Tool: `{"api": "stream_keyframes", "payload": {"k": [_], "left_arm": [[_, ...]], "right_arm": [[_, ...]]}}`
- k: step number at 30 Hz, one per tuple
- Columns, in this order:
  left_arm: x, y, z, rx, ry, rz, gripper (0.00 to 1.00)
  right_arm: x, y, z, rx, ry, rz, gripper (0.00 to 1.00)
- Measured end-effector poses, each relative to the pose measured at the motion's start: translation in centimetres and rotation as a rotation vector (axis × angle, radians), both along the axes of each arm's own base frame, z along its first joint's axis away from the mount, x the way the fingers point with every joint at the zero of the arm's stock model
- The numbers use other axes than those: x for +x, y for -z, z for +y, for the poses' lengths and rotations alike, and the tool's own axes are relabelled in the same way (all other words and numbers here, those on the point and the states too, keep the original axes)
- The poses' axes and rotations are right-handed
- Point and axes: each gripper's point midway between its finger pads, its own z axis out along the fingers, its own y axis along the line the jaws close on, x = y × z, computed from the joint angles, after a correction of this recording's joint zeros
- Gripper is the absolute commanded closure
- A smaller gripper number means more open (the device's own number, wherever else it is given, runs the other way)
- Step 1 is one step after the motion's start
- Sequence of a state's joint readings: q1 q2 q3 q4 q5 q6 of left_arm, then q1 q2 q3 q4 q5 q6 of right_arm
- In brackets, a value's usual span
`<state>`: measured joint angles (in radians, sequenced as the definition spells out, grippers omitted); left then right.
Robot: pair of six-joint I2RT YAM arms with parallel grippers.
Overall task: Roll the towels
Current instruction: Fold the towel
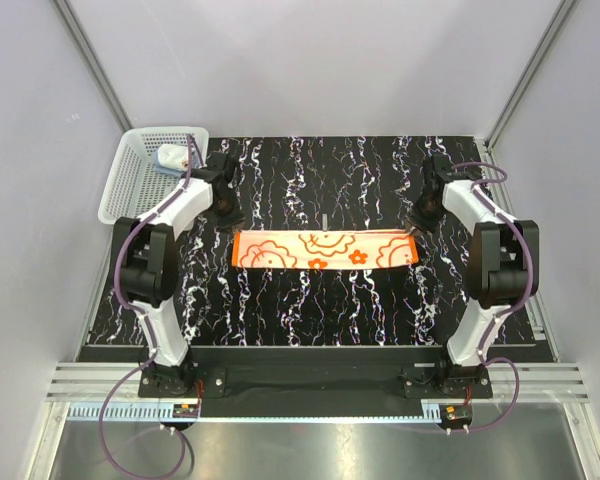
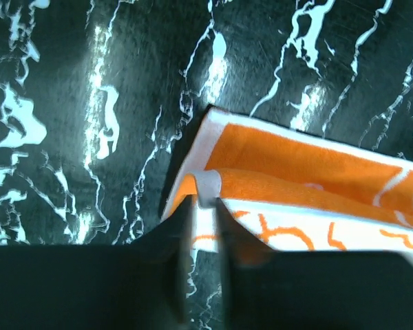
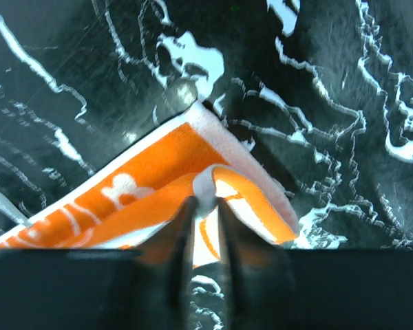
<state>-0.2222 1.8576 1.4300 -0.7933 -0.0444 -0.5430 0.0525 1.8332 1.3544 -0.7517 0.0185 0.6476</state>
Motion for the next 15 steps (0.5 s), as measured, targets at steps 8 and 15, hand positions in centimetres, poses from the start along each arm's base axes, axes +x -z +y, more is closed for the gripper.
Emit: {"api": "stream_keyframes", "payload": {"k": [8, 15], "left_arm": [[0.9, -0.2, -0.2, 0.007, 0.025, 0.02, 0.01], [1.5, -5.8, 0.1, 0.008, 0.069, -0.114, 0.01]], "right_arm": [[2.4, 1.3, -1.7, -0.028, 0.019, 0.015, 0.25], [3.6, -1.9, -3.3, -0.092, 0.027, -0.081, 0.22]]}}
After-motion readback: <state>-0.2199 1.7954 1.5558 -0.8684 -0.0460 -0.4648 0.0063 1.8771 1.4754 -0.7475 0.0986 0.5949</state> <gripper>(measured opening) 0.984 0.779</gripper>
